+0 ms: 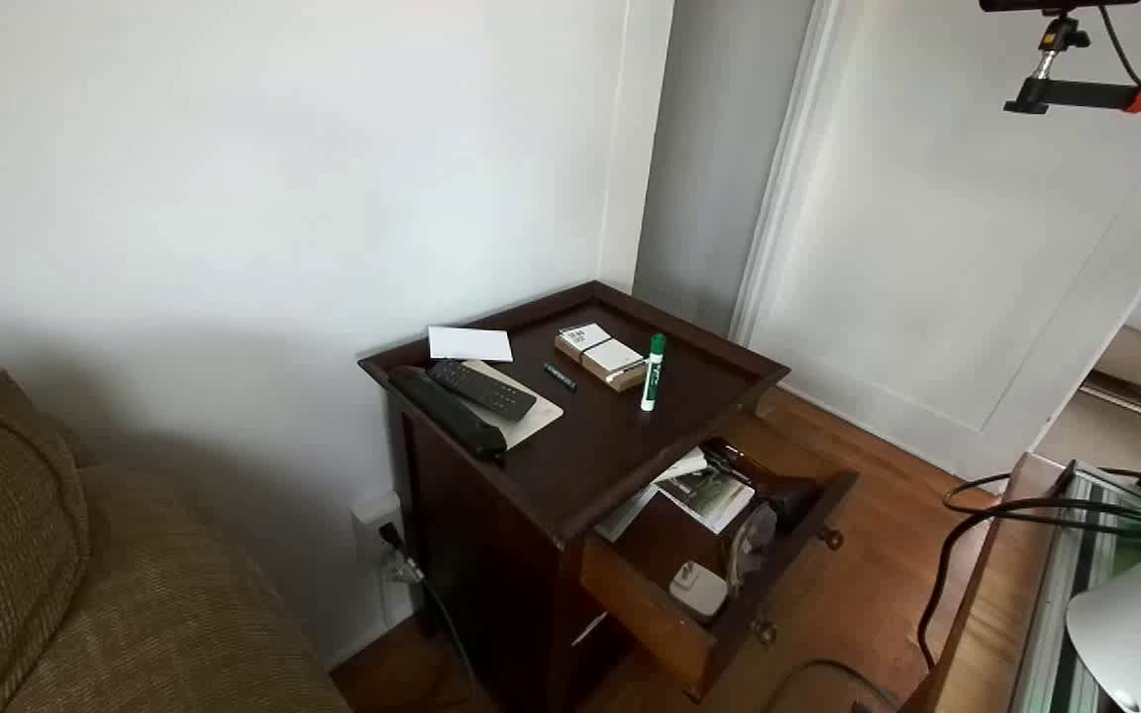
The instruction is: Use the crayon to write on the white book.
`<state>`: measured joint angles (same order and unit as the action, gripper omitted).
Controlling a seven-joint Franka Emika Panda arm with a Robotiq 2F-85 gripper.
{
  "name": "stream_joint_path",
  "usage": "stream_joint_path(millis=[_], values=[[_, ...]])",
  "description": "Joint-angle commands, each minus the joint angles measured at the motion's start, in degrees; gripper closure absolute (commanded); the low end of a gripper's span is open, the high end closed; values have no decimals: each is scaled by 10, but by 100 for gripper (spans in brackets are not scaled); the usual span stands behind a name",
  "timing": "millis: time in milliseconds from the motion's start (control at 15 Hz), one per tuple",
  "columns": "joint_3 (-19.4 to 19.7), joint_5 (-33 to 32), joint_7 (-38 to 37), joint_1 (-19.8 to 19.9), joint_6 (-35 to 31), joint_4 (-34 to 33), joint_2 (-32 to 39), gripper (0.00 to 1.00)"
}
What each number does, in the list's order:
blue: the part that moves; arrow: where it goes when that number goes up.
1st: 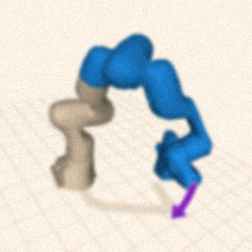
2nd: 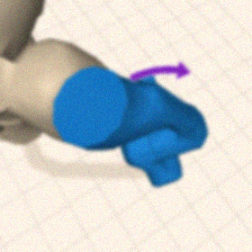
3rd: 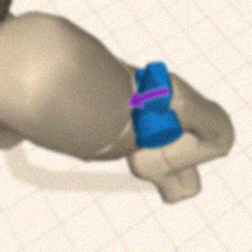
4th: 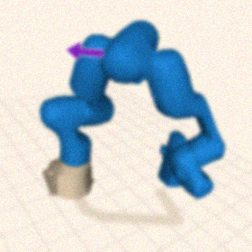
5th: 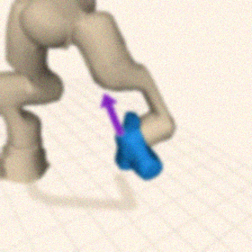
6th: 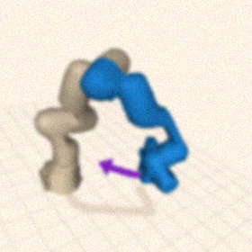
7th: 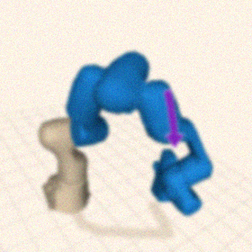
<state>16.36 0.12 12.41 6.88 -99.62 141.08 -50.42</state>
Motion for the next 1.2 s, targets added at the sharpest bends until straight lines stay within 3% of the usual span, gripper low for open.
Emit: stream_joint_path(millis=[0,600,933,1133], values=[[-3,3,3,4,2,-2,2,0],[-3,3,3,4,2,-2,2,0],[10,36,-27,-3,-44,-13,111,0],[-4,65,-34,-13,-126,-14,186,0]])
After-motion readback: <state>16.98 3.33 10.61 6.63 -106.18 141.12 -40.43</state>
